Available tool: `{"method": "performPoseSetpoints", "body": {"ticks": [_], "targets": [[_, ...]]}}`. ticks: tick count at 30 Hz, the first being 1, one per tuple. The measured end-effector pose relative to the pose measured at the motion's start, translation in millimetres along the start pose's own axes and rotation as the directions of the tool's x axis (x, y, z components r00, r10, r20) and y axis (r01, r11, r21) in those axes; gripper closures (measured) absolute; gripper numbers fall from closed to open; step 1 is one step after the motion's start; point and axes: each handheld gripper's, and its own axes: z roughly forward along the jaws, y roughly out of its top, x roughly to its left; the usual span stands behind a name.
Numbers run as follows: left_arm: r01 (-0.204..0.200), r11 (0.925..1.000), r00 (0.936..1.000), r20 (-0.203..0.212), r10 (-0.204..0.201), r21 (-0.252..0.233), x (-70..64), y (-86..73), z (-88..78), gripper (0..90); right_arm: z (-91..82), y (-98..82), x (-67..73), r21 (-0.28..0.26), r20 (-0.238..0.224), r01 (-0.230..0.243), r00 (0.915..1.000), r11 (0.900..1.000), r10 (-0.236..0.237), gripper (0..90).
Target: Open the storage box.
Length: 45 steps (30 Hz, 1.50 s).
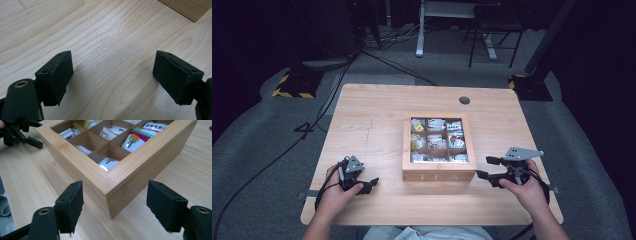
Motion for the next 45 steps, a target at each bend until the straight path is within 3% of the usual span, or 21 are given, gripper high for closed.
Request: {"method": "performPoseSetpoints", "body": {"ticks": [8,12,14,21,36,45], "targets": [[-0.001,1.0000,1.0000,0.000,0.001,0.000,0.0,0.0,0.0,17.2,15.7,-5.7,2.0,0.007,0.003,0.005,1.0000,1.000,-0.005,25.5],[0.000,1.0000,1.0000,0.000,0.000,0.000,0.0,0.0,0.0,17.3,22.0,-8.2,2.7,0.017,-0.005,0.031,0.9995,0.999,-0.031,32.0],[0.000,1.0000,1.0000,0.000,0.000,0.000,0.0,0.0,0.0,17.2,25.1,-9.6,4.2,0.029,-0.015,0.045,0.9989,0.999,-0.045,45.0],[-0.001,1.0000,1.0000,0.000,0.001,0.000,0.1,0.0,0.0,17.2,24.4,-12.6,5.0,0.071,0.002,0.064,0.9979,0.995,-0.064,62.0],[-0.001,1.0000,1.0000,0.000,0.001,0.000,0.1,0.0,0.0,17.2,16.3,-10.6,7.0,0.084,0.001,0.063,0.9980,0.994,-0.064,75.8],[-0.001,1.0000,1.0000,0.000,0.001,0.002,0.1,0.1,-0.2,17.2,10.7,-5.5,7.6,0.058,-0.001,0.044,0.9990,0.997,-0.044,81.4]]}}
